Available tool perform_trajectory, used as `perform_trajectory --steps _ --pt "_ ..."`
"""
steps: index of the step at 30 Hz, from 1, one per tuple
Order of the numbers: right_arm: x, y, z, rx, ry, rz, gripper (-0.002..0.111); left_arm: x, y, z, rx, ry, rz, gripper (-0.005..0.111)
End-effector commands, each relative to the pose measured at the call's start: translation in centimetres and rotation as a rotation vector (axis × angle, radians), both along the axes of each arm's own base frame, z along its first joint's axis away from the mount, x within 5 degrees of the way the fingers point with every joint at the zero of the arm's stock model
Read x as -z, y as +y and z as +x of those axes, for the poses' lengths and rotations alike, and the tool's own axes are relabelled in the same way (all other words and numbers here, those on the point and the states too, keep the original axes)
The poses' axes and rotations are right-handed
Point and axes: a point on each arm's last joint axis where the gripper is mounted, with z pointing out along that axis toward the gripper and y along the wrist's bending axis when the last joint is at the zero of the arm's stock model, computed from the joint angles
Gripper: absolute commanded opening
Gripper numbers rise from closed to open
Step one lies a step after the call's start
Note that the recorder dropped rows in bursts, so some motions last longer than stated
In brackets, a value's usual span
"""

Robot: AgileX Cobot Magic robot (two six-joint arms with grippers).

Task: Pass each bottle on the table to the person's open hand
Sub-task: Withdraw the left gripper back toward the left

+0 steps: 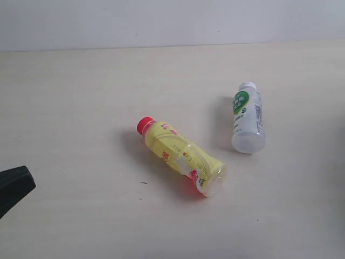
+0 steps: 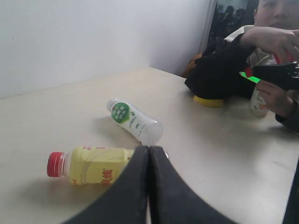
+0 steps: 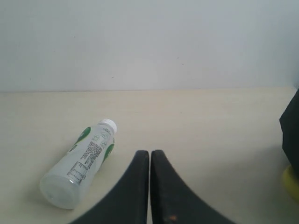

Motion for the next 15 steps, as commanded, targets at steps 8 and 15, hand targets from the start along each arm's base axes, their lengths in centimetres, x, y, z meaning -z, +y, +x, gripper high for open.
perform_trajectory --steps 8,15 --pt "0.07 -0.03 -0.01 0.006 -0.008 0.000 0.002 0.86 0.13 -0.10 0.001 0.036 0.089 0.000" --pt "0.07 -0.03 -0.01 0.006 -0.008 0.000 0.002 0.88 0.14 -0.10 0.002 0.034 0.093 0.000"
